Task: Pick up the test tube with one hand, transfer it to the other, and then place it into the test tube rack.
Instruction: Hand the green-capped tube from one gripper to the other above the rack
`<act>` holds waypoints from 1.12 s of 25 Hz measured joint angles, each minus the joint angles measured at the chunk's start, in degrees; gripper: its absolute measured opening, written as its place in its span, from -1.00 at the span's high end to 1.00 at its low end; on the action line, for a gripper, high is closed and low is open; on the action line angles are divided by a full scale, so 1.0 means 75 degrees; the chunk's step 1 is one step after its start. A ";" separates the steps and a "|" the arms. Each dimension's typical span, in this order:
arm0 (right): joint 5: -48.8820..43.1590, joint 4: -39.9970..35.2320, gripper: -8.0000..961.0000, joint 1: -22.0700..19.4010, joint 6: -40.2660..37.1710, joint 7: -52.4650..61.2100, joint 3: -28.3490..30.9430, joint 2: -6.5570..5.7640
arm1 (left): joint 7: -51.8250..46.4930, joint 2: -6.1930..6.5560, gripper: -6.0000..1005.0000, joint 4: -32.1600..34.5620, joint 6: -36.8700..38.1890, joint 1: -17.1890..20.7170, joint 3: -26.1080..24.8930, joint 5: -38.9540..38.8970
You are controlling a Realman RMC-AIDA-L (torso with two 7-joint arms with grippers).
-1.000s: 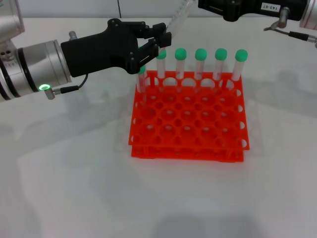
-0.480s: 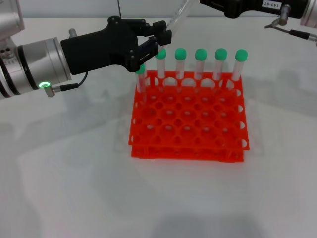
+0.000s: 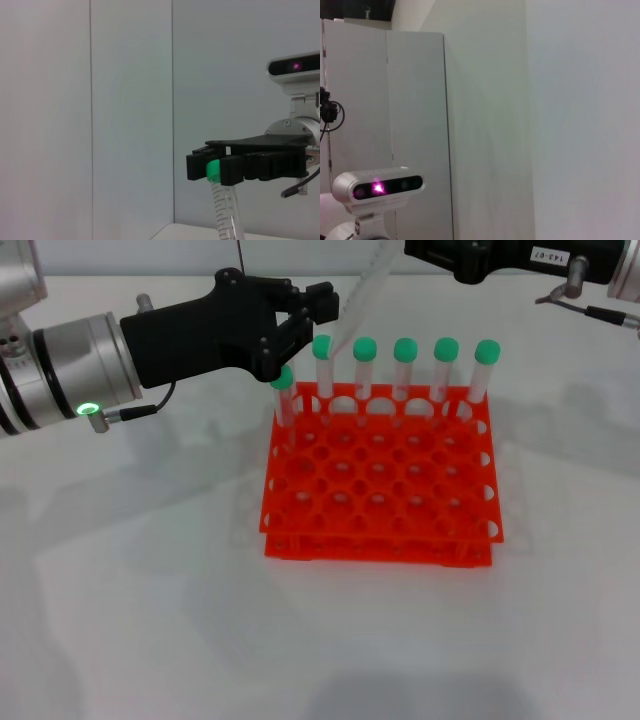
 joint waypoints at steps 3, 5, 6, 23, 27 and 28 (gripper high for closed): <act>-0.0002 -0.0012 0.40 -0.0003 -0.0029 -0.0011 -0.0012 0.0000 | 0.0002 0.0003 0.83 0.0000 0.0001 0.0002 0.0005 0.0000; -0.0002 -0.0024 0.40 -0.0003 -0.0043 -0.0013 -0.0012 0.0002 | 0.0002 0.0005 0.93 -0.0001 0.0001 0.0003 0.0011 0.0000; -0.0002 -0.0027 0.40 -0.0003 -0.0046 -0.0014 -0.0011 0.0006 | 0.0002 0.0005 0.93 -0.0001 0.0001 0.0001 0.0013 0.0000; -0.0002 -0.0071 0.40 -0.0025 -0.0059 -0.0006 0.0002 0.0002 | 0.0001 0.0005 0.93 0.0094 0.0136 0.0040 -0.0010 -0.0018; -0.0003 -0.0085 0.40 -0.0034 -0.0058 0.0007 -0.0011 -0.0005 | 0.0001 0.0005 0.92 0.0094 0.0165 0.0045 -0.0010 -0.0020; -0.0003 -0.0089 0.40 -0.0035 -0.0058 0.0010 -0.0016 -0.0008 | 0.0001 0.0005 0.91 0.0094 0.0166 0.0047 -0.0010 -0.0020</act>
